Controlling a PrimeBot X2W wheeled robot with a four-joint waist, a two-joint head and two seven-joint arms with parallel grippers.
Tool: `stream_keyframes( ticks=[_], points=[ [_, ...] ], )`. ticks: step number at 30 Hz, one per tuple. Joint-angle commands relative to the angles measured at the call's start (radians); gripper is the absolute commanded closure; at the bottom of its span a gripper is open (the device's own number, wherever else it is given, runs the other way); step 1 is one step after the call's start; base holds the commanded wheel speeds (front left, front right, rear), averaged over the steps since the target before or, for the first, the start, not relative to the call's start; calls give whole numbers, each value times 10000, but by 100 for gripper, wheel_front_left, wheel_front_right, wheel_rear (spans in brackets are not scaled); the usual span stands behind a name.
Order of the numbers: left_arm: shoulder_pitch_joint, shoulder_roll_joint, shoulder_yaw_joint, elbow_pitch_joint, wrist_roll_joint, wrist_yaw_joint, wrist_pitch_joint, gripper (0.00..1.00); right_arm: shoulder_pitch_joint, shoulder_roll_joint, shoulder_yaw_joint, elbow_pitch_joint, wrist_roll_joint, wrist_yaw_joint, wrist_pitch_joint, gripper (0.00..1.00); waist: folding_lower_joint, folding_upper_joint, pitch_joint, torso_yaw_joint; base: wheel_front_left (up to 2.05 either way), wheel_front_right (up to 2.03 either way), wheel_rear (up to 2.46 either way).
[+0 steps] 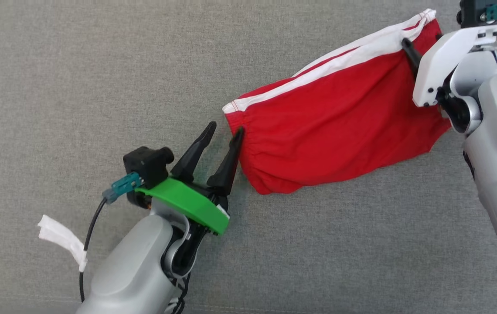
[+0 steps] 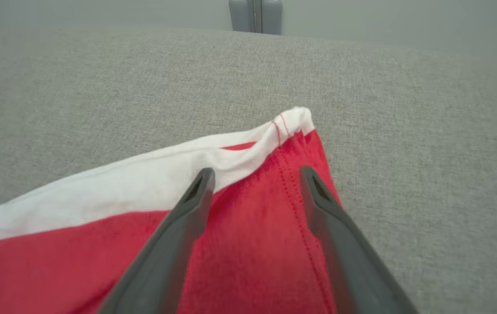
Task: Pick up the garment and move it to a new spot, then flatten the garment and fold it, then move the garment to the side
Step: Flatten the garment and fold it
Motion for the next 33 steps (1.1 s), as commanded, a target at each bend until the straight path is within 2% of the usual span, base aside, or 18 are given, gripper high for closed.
stream_keyframes(
  ticks=[1, 4, 9, 13, 18, 23, 33],
  points=[
    [307, 142, 198, -169, 230, -27, -23, 0, 321, -117, 149, -136, 377, -2, 238, 0, -1, 0, -494, -96, 0, 0, 0],
    [909, 276, 744, -650, 598, -27, -23, 0, 774, -519, 341, -387, 823, -4, 528, 0, -1, 0, -822, -93, 0, 0, 0],
    [2019, 141, 2270, -1797, 1929, -27, -23, 0, 1508, -1077, 156, -715, 1140, -2, 94, 0, -1, 0, -1251, 83, 0, 0, 0],
    [2725, -161, 3416, -2373, 3057, -27, -12, 0, 1966, -1267, -96, -589, 1213, -2, -234, 0, -1, 0, -1410, 275, 0, 0, 0],
    [3150, -382, 4321, -2665, 4020, -27, -13, 0, 2126, -1393, -291, -245, 1050, -4, -446, 0, -1, 0, -1402, 516, 0, 0, 0],
    [3283, -459, 4865, -2732, 4302, -27, -13, 0, 1836, -1437, -560, 190, 737, -4, -637, 0, -1, 0, -1242, 734, 0, 0, 0],
    [3076, -540, 4721, -2754, 4525, -27, -13, 0, 1310, -1289, -972, 1006, 423, -4, -171, 0, -1, 0, -701, 1127, 0, 0, 0]
  ],
)
